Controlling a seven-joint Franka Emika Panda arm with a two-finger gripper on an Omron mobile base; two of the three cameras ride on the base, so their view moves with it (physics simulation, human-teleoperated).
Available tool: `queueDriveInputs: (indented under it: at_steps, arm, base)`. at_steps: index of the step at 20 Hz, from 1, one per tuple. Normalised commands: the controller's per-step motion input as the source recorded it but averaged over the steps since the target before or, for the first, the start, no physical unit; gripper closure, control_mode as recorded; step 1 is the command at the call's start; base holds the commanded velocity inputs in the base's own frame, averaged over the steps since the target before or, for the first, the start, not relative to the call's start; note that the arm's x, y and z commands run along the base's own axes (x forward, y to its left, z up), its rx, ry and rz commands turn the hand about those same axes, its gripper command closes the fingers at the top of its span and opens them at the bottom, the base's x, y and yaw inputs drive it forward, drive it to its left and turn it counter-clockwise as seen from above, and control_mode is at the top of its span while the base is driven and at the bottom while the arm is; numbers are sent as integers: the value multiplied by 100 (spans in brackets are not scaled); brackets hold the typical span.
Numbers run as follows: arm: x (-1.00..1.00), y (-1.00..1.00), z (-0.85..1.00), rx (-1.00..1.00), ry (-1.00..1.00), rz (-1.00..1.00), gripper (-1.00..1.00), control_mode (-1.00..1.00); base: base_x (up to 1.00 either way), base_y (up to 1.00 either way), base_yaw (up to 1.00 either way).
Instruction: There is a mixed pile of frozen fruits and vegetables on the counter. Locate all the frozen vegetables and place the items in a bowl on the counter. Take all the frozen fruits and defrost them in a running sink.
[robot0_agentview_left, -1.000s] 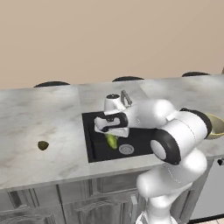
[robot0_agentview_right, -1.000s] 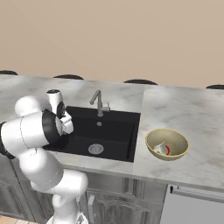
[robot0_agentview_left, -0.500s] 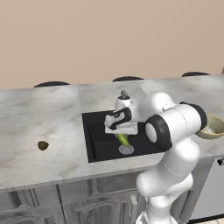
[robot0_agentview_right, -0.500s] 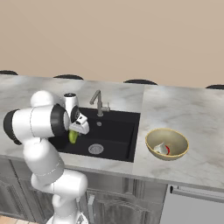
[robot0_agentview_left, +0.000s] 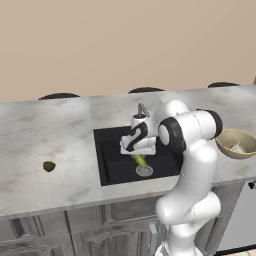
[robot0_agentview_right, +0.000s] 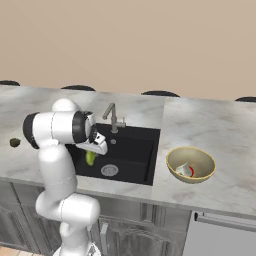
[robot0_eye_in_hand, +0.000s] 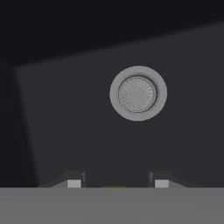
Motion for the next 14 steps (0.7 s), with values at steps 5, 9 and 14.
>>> queueDriveInputs:
  at_steps: [5,9,14]
  arm:
    - [43,0,-51,-6,1,-5,100,-100]
    - [52,0,-55,-2,0,0,100,-100]
    - [35,0,-52,0,0,0,100,-100]
  base:
    - [0,0,0]
    - [0,0,0]
    - [0,0,0]
